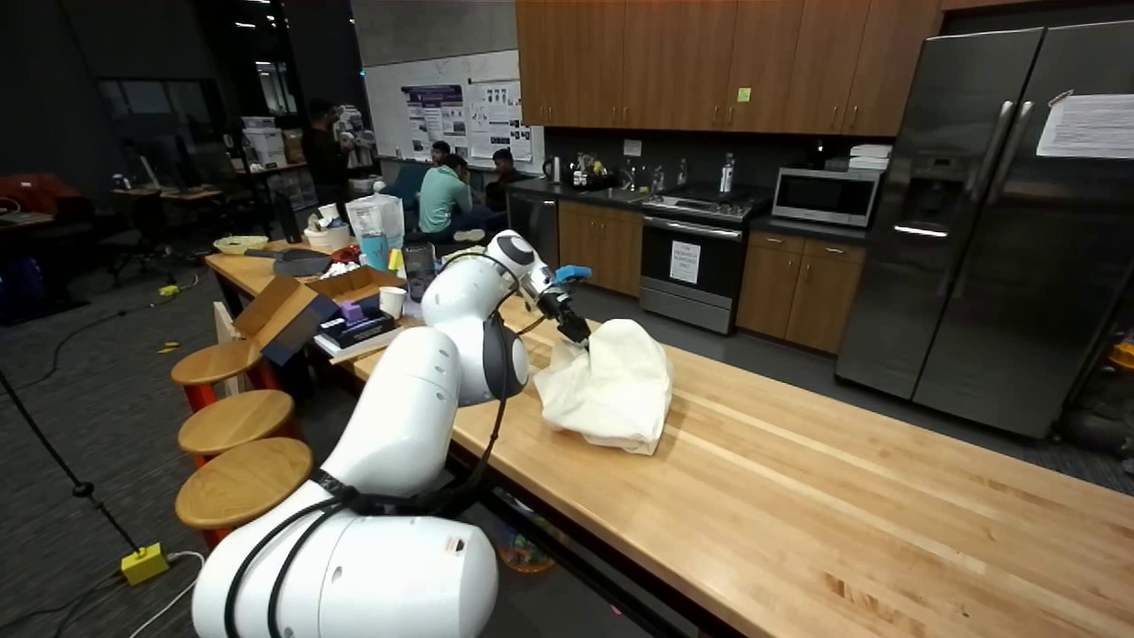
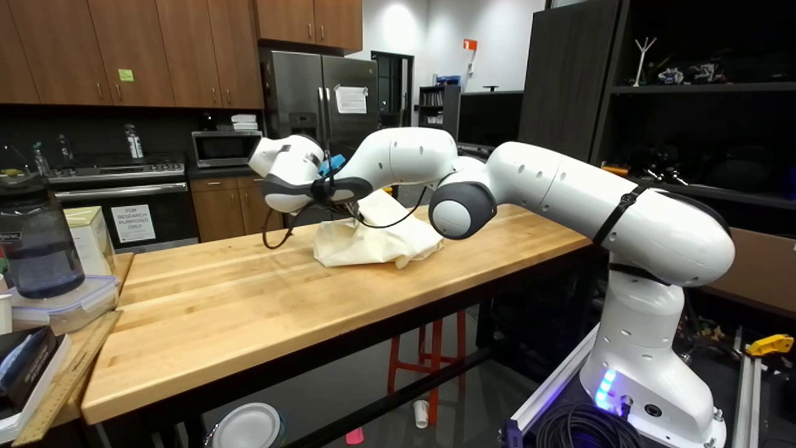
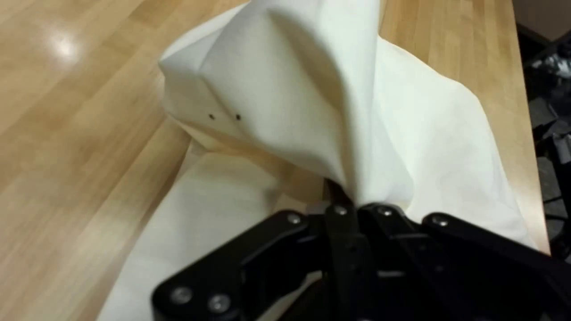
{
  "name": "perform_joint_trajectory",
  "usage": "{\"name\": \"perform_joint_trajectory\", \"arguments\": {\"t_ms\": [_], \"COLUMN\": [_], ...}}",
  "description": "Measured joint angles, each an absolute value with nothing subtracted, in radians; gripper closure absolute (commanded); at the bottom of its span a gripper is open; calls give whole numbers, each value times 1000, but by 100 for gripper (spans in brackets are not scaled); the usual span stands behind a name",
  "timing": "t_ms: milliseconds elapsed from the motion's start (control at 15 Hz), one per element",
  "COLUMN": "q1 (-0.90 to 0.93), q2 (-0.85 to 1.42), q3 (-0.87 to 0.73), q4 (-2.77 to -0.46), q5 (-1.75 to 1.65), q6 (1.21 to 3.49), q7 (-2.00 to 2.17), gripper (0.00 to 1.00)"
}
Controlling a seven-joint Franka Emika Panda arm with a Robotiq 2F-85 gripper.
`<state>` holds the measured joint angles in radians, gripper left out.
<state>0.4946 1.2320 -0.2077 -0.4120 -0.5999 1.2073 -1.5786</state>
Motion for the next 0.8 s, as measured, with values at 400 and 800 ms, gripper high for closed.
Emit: {"name": "perform_joint_trajectory", "arguments": {"t_ms": [400, 800], "q1": [710, 765], "q2": [1235, 1176], "q3": [-230, -264], "q4": [-366, -367], "q5": [-778, -881], "q6": [1241, 1404], "q7": [-1744, -1733], "gripper": [99, 99]}}
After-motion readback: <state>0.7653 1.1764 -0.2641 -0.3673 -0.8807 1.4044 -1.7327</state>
